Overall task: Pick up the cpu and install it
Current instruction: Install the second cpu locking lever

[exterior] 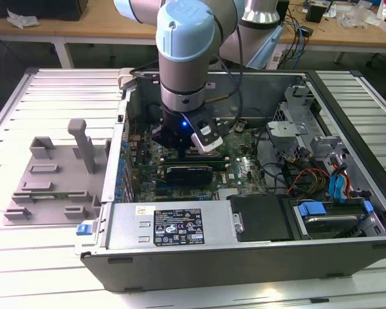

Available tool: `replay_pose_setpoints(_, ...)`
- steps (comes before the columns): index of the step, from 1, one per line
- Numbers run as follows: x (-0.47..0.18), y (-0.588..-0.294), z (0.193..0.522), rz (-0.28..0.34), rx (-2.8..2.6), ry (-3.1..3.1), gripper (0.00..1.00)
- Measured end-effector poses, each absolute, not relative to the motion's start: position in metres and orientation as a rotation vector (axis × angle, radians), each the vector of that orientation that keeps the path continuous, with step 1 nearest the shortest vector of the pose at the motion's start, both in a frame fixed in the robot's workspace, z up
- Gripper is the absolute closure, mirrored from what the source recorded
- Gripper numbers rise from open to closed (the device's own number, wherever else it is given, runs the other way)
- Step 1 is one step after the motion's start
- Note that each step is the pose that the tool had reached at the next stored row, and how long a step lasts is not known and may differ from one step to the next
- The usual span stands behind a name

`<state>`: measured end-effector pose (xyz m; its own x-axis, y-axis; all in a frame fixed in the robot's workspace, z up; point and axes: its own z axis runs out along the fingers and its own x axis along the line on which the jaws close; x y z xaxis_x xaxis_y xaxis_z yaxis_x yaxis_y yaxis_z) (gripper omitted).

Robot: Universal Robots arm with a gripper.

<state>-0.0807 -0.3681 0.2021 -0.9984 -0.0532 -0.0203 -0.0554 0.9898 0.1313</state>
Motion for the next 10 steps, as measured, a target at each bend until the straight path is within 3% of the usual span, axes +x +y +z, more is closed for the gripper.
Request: replay_pose_setpoints(10, -0.080, -0.368, 0.246, 0.206, -0.085, 3.117, 0.89)
